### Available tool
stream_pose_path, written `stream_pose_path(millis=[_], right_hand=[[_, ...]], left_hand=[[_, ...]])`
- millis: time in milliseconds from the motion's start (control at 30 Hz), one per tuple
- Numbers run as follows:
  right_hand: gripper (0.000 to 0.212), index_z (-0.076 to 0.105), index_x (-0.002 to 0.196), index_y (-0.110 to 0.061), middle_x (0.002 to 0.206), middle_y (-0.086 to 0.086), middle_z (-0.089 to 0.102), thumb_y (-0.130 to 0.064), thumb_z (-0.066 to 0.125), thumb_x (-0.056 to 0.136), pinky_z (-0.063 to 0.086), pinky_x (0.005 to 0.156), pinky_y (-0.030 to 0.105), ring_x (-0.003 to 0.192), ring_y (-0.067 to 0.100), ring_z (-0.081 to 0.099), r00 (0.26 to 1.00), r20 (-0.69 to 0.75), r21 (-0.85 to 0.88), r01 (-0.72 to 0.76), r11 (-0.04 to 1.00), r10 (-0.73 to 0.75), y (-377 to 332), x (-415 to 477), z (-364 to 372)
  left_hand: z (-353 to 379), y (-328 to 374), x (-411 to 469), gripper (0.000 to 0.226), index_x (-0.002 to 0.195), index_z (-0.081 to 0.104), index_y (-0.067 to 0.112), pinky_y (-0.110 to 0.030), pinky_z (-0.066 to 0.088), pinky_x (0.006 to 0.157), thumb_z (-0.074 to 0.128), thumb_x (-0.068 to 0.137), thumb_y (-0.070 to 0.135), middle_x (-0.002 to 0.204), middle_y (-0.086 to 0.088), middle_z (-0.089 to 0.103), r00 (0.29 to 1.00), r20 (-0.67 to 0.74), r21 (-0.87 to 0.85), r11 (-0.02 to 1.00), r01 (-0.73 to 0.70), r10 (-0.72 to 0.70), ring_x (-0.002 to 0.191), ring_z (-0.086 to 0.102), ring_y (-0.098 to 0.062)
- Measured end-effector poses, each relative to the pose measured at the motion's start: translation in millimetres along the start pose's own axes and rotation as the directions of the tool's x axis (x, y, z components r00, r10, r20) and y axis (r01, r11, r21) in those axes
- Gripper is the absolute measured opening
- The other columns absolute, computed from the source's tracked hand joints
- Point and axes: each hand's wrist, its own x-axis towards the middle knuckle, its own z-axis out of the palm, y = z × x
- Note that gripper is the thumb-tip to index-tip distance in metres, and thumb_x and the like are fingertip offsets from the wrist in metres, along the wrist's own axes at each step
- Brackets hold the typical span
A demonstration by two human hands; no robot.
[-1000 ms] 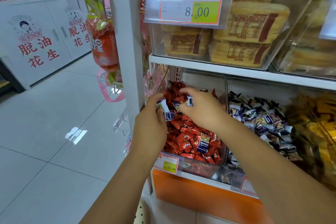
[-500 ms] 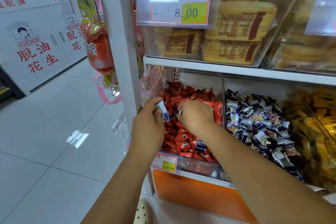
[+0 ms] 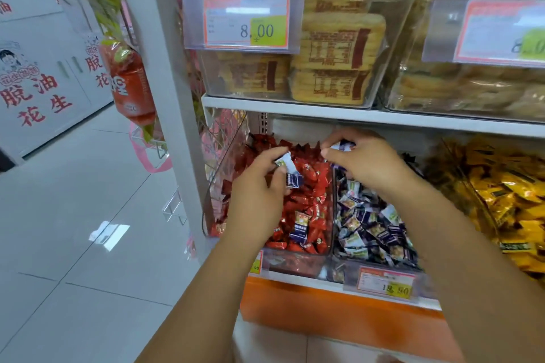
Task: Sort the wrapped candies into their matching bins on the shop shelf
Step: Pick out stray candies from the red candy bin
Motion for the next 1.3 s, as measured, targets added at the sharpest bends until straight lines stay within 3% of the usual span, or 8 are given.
stream_pose_path(millis=[167,267,400,600,767,867,1133,1300], right_hand=[[0.004,0.068,0.090,-0.017,0.073,-0.014,0.057,-0.019,0.069,0.087,0.036,0.043,0.005,0.052,-0.001,0.052,0.989,-0.082,-0.025,-0.127,0.992,0.125,31,-17,-46],[0.017,0.071,0.102,-0.015,0.082,-0.008,0.065,-0.009,0.069,0.086,0.043,0.049,0.009,0.052,-0.001,0.055,0.983,-0.076,0.009,-0.165,0.986,0.165,45,-26,-58],[0.025,0.068,0.109,-0.029,0.113,-0.006,0.064,-0.017,0.069,0.086,0.054,0.078,0.027,0.090,0.020,0.066,0.981,-0.061,-0.089,-0.189,0.978,0.184,59,-30,-74],[0.022,0.067,0.109,-0.031,0.096,-0.007,0.061,-0.018,0.063,0.091,0.055,0.068,0.033,0.071,0.014,0.062,0.983,0.006,-0.201,-0.177,0.964,0.182,48,-28,-75],[0.019,0.068,0.107,-0.030,0.107,-0.013,0.065,-0.019,0.061,0.093,0.038,0.053,0.008,0.063,0.000,0.054,0.999,0.025,-0.283,-0.034,0.958,0.043,16,-21,-46],[0.017,0.071,0.100,-0.029,0.092,-0.020,0.063,-0.018,0.062,0.092,0.035,0.053,0.003,0.065,-0.012,0.053,0.983,0.166,-0.238,0.120,0.964,-0.081,-9,-20,-15],[0.026,0.066,0.118,-0.023,0.123,-0.005,0.063,-0.016,0.056,0.096,0.038,0.084,0.017,0.104,0.007,0.056,0.937,0.326,-0.353,0.246,0.903,-0.127,-17,1,41],[0.032,0.060,0.128,-0.021,0.137,-0.001,0.055,-0.013,0.049,0.098,0.035,0.098,0.021,0.126,0.014,0.049,0.915,0.384,-0.303,0.251,0.919,-0.123,-13,23,75]], left_hand=[[52,33,3,0.034,0.129,0.058,0.032,-0.015,0.047,0.065,0.056,0.096,0.023,0.106,0.007,0.068,0.968,0.178,0.025,0.982,-0.185,0.178,0.080,0.061,-0.007],[78,42,4,0.038,0.129,0.055,0.042,-0.032,0.053,0.078,0.060,0.093,0.032,0.108,0.005,0.069,0.950,0.229,0.189,0.947,-0.259,0.214,0.094,0.062,-0.012],[80,46,9,0.045,0.131,0.051,0.045,-0.029,0.046,0.082,0.064,0.089,0.038,0.100,0.008,0.060,0.958,0.239,0.222,0.951,-0.213,0.159,0.102,0.050,-0.017],[17,17,11,0.019,0.105,0.069,0.033,-0.011,0.042,0.073,0.065,0.090,0.022,0.090,0.018,0.065,0.974,0.225,0.182,0.983,-0.029,-0.013,0.086,0.060,-0.002],[-18,-11,-10,0.022,0.105,0.070,0.032,-0.003,0.035,0.067,0.072,0.083,0.035,0.092,0.016,0.061,0.930,0.355,0.338,0.941,-0.031,-0.097,0.080,0.052,0.005],[-13,-21,-19,0.041,0.116,0.065,0.035,-0.020,0.041,0.085,0.073,0.078,0.047,0.105,0.012,0.050,0.905,0.419,0.446,0.884,-0.140,-0.068,0.099,0.048,-0.006],[6,-24,-32,0.031,0.101,0.073,0.034,-0.041,0.045,0.082,0.069,0.075,0.050,0.095,0.010,0.051,0.977,0.195,0.424,0.890,-0.166,0.089,0.095,0.049,-0.016],[-14,-27,-32,0.025,0.102,0.073,0.025,-0.018,0.041,0.085,0.078,0.078,0.030,0.098,0.016,0.059,0.991,0.129,0.235,0.970,-0.063,0.033,0.090,0.047,-0.004]])
